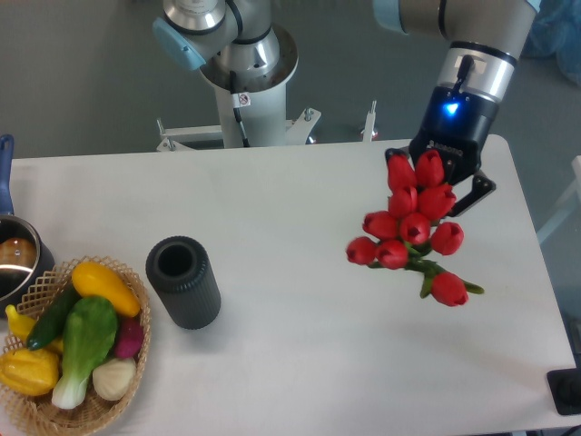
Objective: Pick up the flowers from the vase
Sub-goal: 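Carry the tulips away from the vase over the open table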
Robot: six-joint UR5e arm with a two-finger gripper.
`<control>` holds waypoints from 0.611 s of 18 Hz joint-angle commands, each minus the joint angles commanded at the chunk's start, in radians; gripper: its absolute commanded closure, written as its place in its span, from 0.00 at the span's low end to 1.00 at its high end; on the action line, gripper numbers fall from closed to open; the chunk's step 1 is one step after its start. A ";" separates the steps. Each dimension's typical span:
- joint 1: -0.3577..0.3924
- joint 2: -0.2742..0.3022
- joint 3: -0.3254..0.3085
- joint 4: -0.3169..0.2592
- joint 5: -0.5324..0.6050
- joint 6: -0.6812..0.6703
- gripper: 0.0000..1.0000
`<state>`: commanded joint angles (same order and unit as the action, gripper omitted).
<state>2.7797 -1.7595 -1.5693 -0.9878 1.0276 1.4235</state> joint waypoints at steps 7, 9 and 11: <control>-0.038 0.006 0.037 -0.046 0.226 0.000 1.00; -0.045 0.006 0.038 -0.077 0.279 0.000 1.00; -0.077 0.006 0.037 -0.106 0.357 0.002 1.00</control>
<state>2.7030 -1.7533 -1.5324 -1.0936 1.3848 1.4251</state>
